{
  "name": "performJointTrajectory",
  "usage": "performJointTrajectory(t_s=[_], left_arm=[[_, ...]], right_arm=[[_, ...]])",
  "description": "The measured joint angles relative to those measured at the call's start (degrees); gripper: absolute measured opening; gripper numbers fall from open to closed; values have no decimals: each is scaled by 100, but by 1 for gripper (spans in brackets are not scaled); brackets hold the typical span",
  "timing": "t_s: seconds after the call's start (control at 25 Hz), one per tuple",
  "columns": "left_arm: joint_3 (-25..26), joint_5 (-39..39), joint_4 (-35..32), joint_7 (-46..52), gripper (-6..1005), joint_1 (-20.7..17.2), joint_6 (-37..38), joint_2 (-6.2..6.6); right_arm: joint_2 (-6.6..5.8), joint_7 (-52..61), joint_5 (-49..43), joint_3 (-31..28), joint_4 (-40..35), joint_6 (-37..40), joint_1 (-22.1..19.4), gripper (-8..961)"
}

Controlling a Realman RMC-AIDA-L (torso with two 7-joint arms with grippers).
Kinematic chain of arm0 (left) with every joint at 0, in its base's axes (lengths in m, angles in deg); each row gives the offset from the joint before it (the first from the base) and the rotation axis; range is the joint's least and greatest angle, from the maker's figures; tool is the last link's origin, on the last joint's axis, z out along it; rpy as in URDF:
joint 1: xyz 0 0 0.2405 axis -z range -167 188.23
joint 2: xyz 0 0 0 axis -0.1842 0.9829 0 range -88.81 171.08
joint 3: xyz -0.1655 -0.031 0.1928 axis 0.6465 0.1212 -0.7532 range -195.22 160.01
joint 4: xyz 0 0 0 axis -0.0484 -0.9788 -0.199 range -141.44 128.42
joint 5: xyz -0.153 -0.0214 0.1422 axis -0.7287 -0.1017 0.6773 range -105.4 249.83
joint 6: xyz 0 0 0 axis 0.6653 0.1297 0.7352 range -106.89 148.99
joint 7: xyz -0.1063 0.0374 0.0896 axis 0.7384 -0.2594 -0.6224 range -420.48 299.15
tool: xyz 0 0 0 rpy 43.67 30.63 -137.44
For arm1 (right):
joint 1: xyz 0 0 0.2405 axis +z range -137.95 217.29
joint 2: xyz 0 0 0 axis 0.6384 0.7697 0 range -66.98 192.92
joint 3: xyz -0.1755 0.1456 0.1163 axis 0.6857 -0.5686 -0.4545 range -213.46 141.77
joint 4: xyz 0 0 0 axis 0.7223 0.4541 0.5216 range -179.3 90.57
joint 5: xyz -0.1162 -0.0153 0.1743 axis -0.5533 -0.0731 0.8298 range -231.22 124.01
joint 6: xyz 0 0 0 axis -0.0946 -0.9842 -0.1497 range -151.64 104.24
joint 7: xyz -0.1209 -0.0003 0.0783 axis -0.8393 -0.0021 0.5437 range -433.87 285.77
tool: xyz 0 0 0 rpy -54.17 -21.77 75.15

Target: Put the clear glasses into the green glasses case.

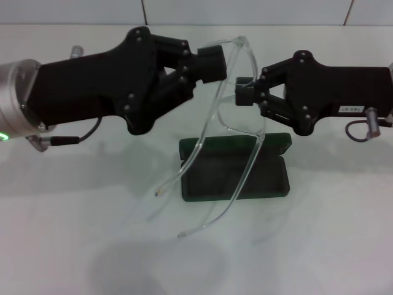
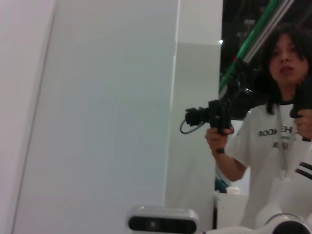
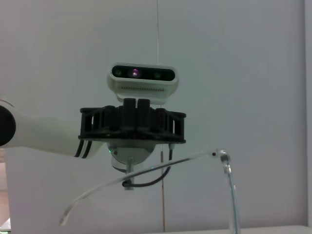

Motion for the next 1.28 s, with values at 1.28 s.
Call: performJointTrajectory(t_s=[1.28], left_arm=[[-100,-12,466,-668,31,26,-211,3]], right_arm=[[6,-196,565,603,93,9,341,83]])
